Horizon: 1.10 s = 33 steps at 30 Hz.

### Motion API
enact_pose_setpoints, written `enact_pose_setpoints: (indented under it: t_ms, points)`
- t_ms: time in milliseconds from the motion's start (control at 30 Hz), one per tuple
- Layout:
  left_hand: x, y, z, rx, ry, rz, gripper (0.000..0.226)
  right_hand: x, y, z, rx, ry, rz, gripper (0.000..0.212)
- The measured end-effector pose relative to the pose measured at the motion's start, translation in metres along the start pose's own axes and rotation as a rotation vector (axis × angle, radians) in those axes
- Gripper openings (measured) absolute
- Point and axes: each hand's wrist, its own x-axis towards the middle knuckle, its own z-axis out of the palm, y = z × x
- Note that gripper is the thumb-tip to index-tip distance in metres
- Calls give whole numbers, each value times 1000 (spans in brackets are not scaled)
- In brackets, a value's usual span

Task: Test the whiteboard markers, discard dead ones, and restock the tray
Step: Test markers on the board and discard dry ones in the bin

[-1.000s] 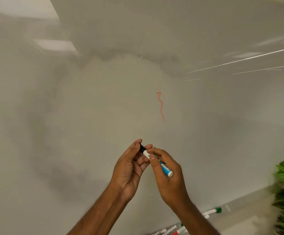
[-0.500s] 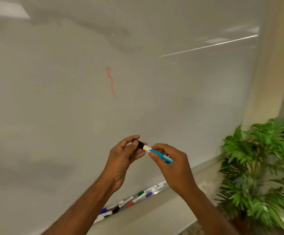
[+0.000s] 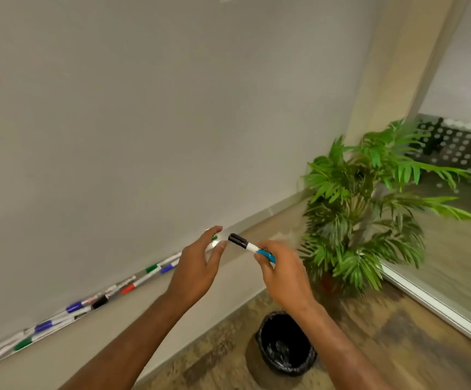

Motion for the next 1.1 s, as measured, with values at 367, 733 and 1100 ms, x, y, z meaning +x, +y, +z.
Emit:
enact_pose_setpoints:
  t_ms: [367, 733, 1100]
  points:
    - [-8, -89, 135, 367, -221, 143, 62, -47, 188, 60, -245, 22, 356, 16]
    - [-18, -170, 226, 360, -290, 82, 63, -51, 327, 124, -483, -123, 450, 14]
    - [-21, -215, 254, 343, -306, 12, 64, -42, 399, 185, -607, -327, 455, 22]
